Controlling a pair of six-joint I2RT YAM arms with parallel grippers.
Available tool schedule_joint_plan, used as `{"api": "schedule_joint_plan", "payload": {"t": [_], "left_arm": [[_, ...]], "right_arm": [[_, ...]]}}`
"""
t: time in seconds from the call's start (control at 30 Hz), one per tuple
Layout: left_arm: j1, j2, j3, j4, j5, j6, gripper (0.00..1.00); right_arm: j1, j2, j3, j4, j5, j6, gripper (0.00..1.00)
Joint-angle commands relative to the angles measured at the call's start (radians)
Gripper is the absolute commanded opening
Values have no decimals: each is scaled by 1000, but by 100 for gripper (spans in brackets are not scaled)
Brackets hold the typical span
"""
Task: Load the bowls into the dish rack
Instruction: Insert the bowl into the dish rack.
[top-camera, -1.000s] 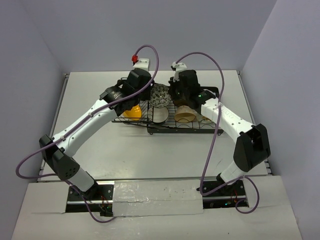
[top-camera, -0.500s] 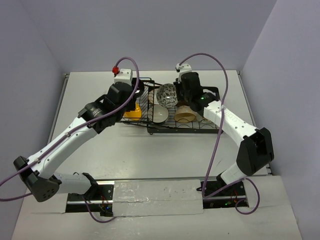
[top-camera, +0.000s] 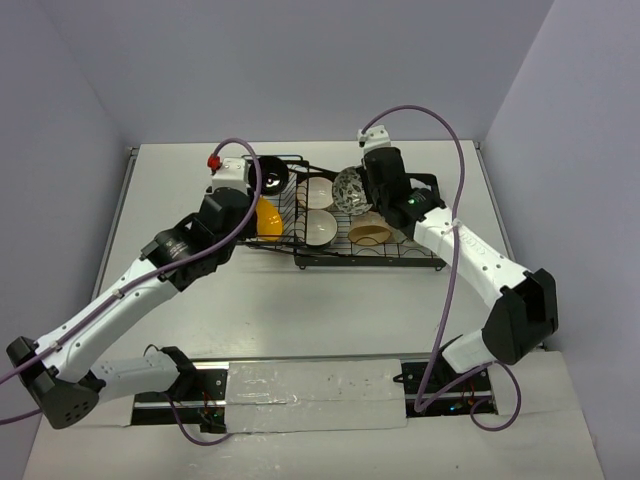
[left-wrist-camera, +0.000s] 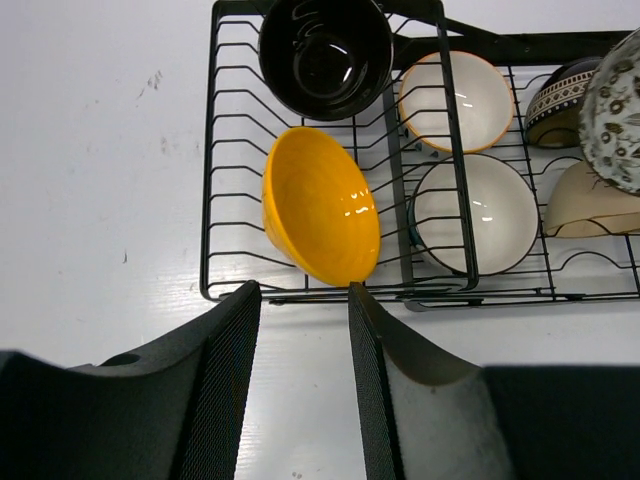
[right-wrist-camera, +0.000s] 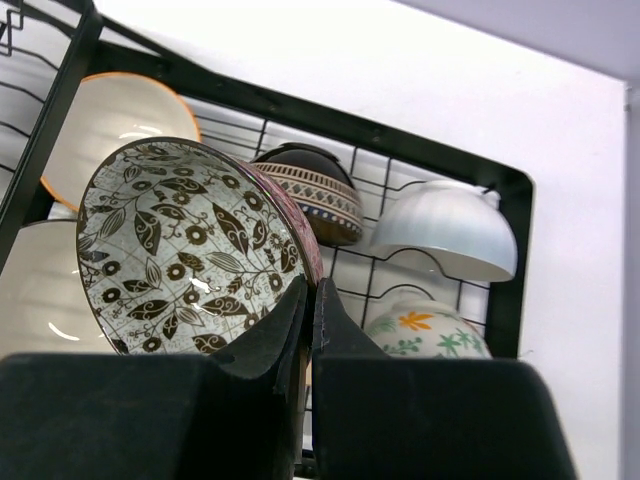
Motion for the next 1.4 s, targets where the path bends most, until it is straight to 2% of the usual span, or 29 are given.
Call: {"api": "schedule_joint_plan", "payload": {"t": [0.0,0.43,0.93,1.23,1.37], "left_arm": [[1,-47,-22,44,-34,3,46],[1,-92,-79,76,-9,6,50],[1,-112,-103,97,-16,10,51],[1,-121,-113,110,-19,11,51],[1,-124,-114,111,-22,16,51]], "right_arm": [[23,-74,3,54,88,-19,0],[83,-97,-111,107,298,-68,0],[100,-157,-167,181,399,-128,0],[144,-133,-277,463,571,-348,0],[155,-119,-308,534,582,-413,0]]}}
